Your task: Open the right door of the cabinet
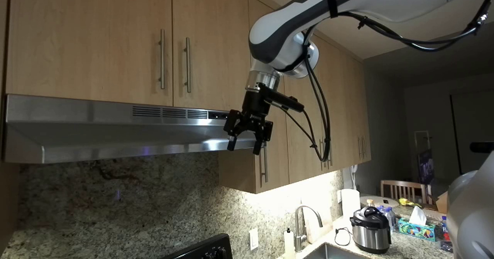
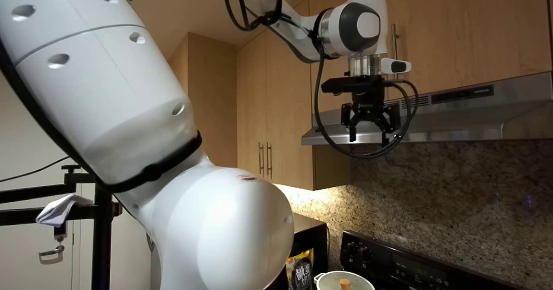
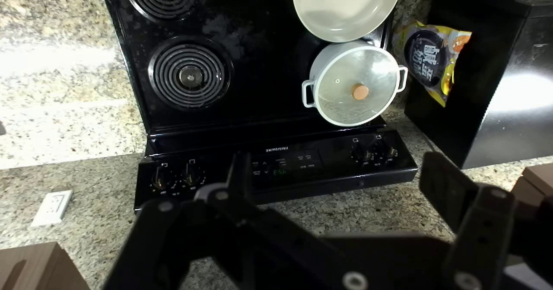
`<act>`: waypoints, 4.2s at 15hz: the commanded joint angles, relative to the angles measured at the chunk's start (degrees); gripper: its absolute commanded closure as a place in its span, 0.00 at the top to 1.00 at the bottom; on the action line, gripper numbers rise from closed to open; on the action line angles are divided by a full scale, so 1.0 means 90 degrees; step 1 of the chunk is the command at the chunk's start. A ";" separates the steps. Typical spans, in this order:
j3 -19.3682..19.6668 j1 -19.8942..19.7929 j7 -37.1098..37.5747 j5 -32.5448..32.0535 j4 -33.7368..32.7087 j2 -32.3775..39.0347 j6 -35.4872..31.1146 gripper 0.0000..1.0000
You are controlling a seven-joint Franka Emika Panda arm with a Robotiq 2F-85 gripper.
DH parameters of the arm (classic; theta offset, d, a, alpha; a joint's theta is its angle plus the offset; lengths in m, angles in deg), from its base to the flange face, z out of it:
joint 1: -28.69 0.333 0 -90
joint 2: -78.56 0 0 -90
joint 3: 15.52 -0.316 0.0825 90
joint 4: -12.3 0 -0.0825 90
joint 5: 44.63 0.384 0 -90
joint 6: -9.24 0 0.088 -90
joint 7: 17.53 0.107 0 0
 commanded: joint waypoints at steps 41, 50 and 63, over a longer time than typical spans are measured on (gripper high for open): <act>-0.0484 -0.0644 0.0755 -0.0978 -0.0478 -0.0833 0.0605 1.00; -0.0435 -0.0799 0.0571 -0.1654 -0.0968 -0.0933 -0.0294 1.00; -0.0398 -0.0761 0.0611 -0.1519 -0.1032 -0.0901 -0.0305 1.00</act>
